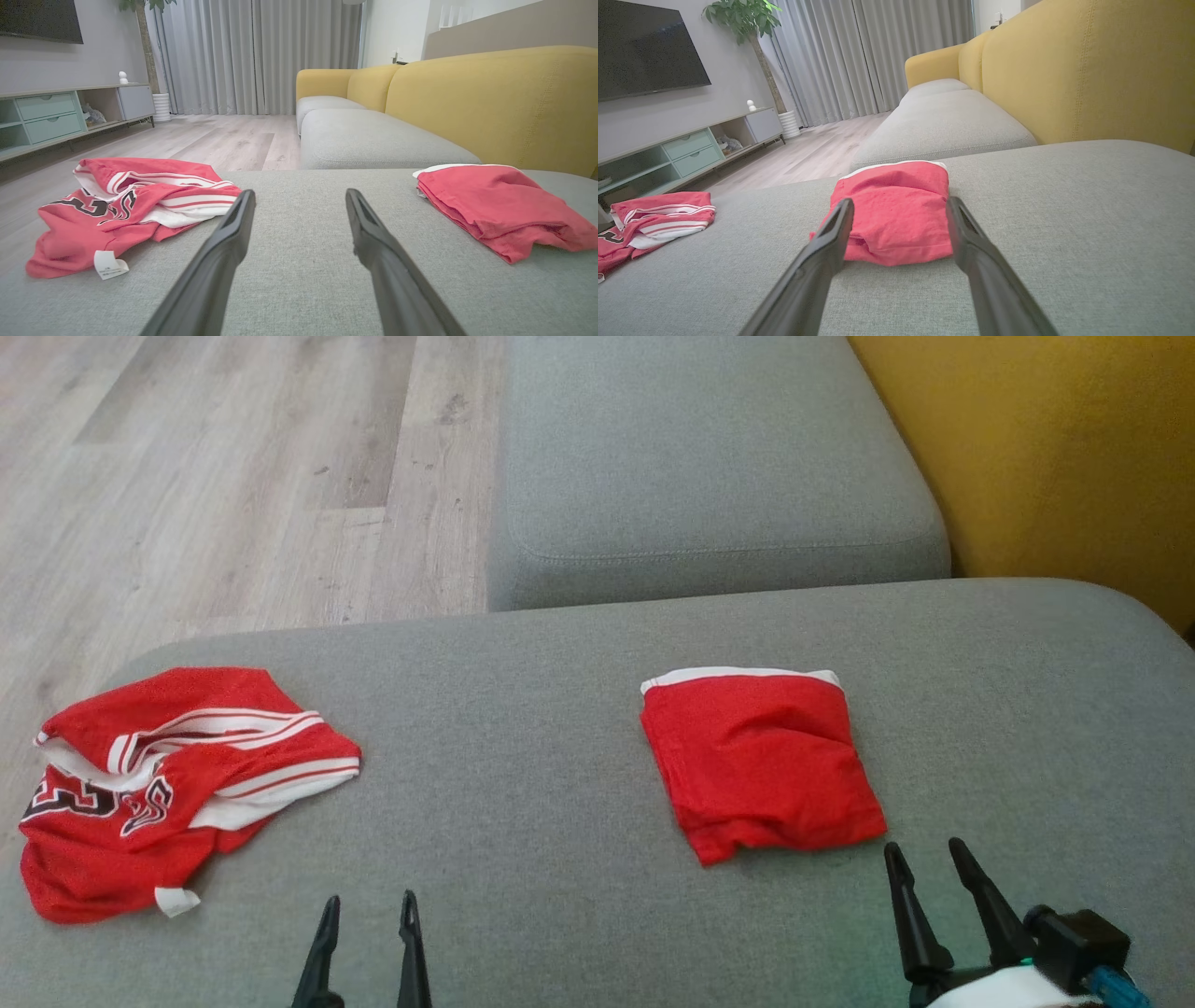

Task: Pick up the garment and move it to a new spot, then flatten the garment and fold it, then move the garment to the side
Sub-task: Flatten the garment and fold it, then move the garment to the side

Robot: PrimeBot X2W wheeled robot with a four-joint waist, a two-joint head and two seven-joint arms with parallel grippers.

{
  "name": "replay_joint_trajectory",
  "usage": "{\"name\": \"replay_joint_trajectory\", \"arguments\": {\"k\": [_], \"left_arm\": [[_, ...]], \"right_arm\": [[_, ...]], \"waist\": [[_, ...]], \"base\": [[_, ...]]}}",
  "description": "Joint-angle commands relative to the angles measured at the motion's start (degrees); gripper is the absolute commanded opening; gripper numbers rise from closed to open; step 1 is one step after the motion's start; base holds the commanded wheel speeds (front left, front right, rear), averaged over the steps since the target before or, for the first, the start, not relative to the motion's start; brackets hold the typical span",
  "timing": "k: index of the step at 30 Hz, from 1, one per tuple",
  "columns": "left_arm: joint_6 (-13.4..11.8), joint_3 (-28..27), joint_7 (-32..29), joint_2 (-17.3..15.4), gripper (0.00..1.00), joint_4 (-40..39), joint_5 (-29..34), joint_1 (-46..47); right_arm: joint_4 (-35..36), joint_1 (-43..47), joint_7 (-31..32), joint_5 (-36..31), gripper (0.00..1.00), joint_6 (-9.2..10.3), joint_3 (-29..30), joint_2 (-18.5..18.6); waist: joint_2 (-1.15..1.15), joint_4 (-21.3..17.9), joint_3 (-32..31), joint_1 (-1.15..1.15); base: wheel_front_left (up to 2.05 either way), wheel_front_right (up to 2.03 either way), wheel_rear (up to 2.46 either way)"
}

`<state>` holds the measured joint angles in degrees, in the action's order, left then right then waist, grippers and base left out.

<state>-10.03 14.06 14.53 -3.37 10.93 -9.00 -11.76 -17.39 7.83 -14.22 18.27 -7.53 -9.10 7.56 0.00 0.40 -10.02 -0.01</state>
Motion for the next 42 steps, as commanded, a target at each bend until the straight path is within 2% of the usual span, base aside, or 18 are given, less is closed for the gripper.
{"name": "replay_joint_trajectory", "arguments": {"k": [1, 30, 36, 42], "left_arm": [[0.2, -2.56, 0.47, 0.25, 1.0, -1.44, 0.6, 1.83], [1.45, -2.6, 0.47, 0.47, 1.0, 0.33, 2.16, 0.06], [1.33, -1.5, 0.47, 0.48, 1.0, -1.38, 2.31, 0.93], [1.45, -0.29, 0.47, 0.48, 1.0, -2.07, 2.54, 2.42]], "right_arm": [[1.98, -1.62, -0.77, -0.91, 1.0, 0.04, -0.84, -0.02], [-1.83, -0.94, -0.77, -1.8, 1.0, 0.04, -0.05, -1.69], [-5.85, -5.66, -0.77, -3.56, 1.0, 0.04, 0.8, -0.73], [-16.07, -15.8, 0.76, -2.16, 1.0, 0.04, 3.52, -0.92]], "waist": [[0.0, 0.06, -0.22, 0.01], [0.0, 0.37, -1.72, 0.01], [0.0, 0.98, 2.13, 0.01], [0.0, 1.85, 5.82, 0.01]], "base": [[0.0, 0.0, 0.0], [0.0, 0.0, 0.0], [0.0, 0.0, 0.0], [0.0, 0.0, 0.0]]}}
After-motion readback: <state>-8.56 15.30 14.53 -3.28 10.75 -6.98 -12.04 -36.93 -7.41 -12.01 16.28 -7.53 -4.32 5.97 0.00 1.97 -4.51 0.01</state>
